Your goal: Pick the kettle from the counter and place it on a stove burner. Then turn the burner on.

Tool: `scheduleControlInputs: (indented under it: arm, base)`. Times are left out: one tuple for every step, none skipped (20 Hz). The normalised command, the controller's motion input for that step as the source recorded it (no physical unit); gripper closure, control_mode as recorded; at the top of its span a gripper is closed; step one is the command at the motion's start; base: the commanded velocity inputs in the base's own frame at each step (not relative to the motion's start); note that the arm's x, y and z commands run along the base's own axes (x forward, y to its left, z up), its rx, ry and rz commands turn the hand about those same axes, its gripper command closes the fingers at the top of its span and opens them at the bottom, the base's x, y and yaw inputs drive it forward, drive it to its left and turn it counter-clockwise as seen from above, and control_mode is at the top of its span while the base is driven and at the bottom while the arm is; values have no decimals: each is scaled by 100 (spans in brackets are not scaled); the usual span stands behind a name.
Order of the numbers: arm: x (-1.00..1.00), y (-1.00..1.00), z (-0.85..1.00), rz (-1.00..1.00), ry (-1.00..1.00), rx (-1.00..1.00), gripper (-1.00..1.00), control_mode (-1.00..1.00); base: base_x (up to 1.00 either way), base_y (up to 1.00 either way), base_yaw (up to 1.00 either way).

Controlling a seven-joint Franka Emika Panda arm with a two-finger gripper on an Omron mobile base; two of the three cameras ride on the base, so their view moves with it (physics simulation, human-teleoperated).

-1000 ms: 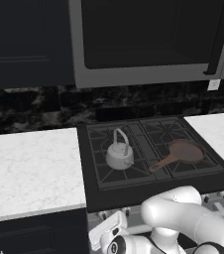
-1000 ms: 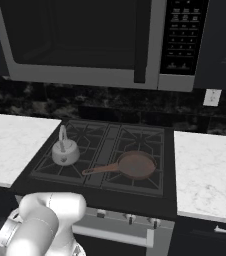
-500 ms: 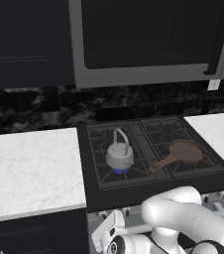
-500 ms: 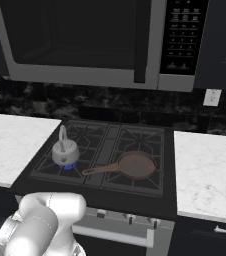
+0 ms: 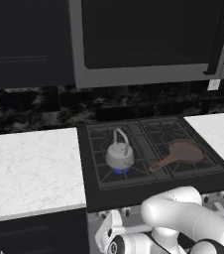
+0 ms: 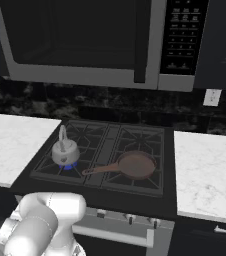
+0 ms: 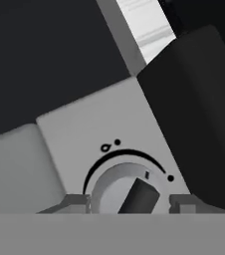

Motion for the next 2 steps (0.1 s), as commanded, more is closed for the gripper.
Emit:
scheduleControlInputs:
  arm:
    - [0, 12, 0, 1, 2, -12, 100, -100]
    - [0, 14, 0, 0, 3, -12, 100, -100]
  base:
    - [0, 0, 0]
    - [0, 0, 0]
